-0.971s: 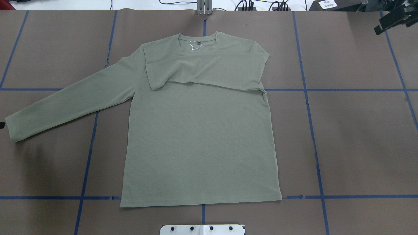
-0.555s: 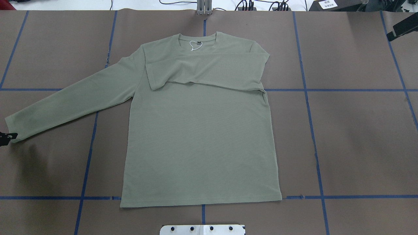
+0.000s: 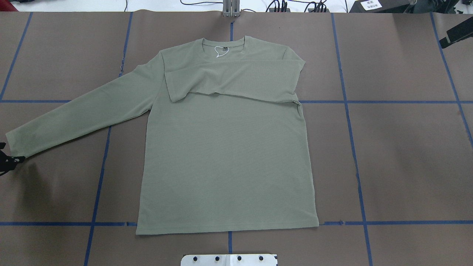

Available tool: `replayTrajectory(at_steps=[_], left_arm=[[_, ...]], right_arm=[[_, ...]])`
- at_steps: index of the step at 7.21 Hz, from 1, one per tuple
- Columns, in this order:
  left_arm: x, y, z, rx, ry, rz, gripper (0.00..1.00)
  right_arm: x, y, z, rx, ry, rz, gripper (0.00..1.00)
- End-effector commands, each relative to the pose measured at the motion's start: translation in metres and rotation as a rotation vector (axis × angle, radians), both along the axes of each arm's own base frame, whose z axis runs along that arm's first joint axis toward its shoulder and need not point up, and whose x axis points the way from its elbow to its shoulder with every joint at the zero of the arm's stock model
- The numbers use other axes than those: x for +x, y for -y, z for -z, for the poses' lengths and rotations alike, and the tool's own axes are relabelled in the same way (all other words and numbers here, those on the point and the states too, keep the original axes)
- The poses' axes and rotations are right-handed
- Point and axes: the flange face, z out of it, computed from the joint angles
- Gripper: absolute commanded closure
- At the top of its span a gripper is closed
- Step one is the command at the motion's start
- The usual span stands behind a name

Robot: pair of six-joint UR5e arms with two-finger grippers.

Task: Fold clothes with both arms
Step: 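Lower the left gripper to the other sleeve cuff and grasp it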

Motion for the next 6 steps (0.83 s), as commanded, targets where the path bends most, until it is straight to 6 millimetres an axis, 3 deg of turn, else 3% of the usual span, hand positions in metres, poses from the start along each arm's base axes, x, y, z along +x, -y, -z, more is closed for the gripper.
replayTrajectory(at_steps=[1, 2, 6], left_arm=[[0.0029, -0.0041, -0.0023, 0.005, 0.011, -0.012, 0.19], [0.0024, -0.0047, -0.0029, 0.020, 0.019, -0.024, 0.25], [0.0013, -0.0059, -0.0041, 0.018, 0.021, -0.024, 0.84]], right_arm=[[0.0001, 0.0008, -0.0010, -0.002, -0.002, -0.001, 0.00], [-0.0008, 0.0007, -0.0010, -0.002, -0.002, 0.000, 0.00], [-0.0007, 0.0011, -0.0002, -0.003, -0.001, -0.003, 0.00]])
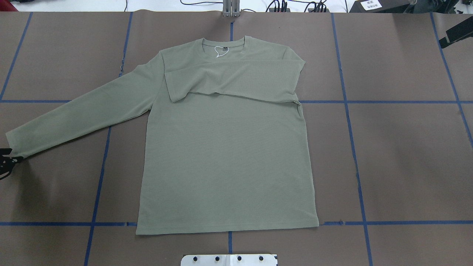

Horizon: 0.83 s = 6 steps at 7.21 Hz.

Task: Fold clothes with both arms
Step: 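Lower the left gripper to the other sleeve cuff and grasp it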

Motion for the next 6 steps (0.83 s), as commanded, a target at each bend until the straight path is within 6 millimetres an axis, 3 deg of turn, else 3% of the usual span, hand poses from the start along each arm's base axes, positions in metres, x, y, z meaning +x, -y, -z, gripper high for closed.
replayTrajectory(at_steps=[1, 3, 5, 6], left_arm=[[0.000, 0.000, 0.001, 0.005, -0.002, -0.001, 1.00], [-0.002, 0.000, 0.010, 0.033, -0.032, 0.002, 1.00], [0.000, 0.016, 0.061, 0.108, -0.100, 0.023, 1.00], [-0.011, 0.057, 0.095, 0.156, -0.139, 0.099, 1.00]], right_arm=[[0.000, 0.001, -0.001, -0.003, -0.001, -0.001, 0.00], [0.000, 0.001, -0.002, -0.005, 0.000, -0.001, 0.00], [0.001, 0.001, -0.005, -0.012, -0.006, -0.003, 0.00], [0.013, -0.003, -0.019, -0.030, -0.014, -0.016, 0.00]])
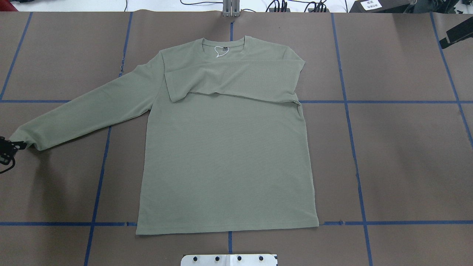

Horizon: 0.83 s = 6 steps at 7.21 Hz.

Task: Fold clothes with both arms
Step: 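Lower the left gripper to the other sleeve cuff and grasp it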

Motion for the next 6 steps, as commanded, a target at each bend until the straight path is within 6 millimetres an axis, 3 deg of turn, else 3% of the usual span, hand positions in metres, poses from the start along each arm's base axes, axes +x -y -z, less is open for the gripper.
replayTrajectory(at_steps=[1, 2, 3, 4, 6], left_arm=[[-0.011, 0.080, 0.074, 0.035, -0.074, 0.069, 1.00], [-0.011, 0.136, 0.129, 0.024, -0.095, 0.083, 1.00], [0.006, 0.176, 0.187, 0.037, -0.112, 0.092, 1.00], [0.022, 0.204, 0.239, 0.053, -0.126, 0.090, 1.00], [0.062, 0.255, 0.390, -0.055, -0.219, 0.140, 1.00]], right_arm=[[0.024, -0.006, -0.023, -0.033, -0.013, -0.031, 0.00], [0.033, -0.011, -0.034, -0.021, -0.022, -0.013, 0.00], [0.044, -0.016, -0.044, -0.021, -0.028, -0.011, 0.00], [0.049, -0.019, -0.051, -0.023, -0.033, -0.006, 0.00], [0.056, -0.025, -0.062, -0.023, -0.039, 0.001, 0.00]])
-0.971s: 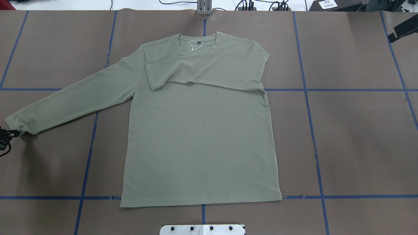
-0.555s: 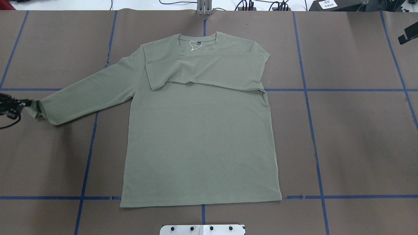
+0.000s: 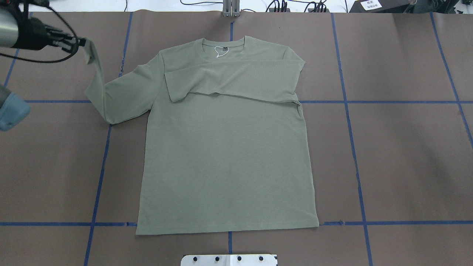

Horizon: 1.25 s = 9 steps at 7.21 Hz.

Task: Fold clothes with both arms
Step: 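Fold the sleeve with the left gripper across the shirt toward the right gripper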

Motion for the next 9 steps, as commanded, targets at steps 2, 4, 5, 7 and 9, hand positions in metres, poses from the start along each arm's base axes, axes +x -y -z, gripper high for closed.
replayTrajectory(at_steps=[2, 4, 5, 7, 9], left_arm=[[0.103, 0.026, 0.197, -0.168, -0.170, 0.008, 1.00], [0.246, 0.005, 0.235, -0.181, -0.153, 0.067, 1.00], [0.280, -0.021, 0.238, -0.154, -0.162, 0.027, 1.00], [0.356, -0.055, 0.263, -0.127, -0.145, 0.015, 1.00], [0.394, -0.063, 0.268, -0.083, -0.167, -0.016, 1.00]], right_arm=[[0.005, -0.003, -0.007, -0.003, -0.005, 0.001, 0.00], [0.005, -0.004, -0.009, -0.007, -0.006, -0.001, 0.00], [0.006, -0.005, -0.009, -0.008, -0.008, -0.002, 0.00], [0.006, -0.006, -0.010, -0.009, -0.008, -0.003, 0.00], [0.006, -0.006, -0.010, -0.012, -0.007, -0.006, 0.00]])
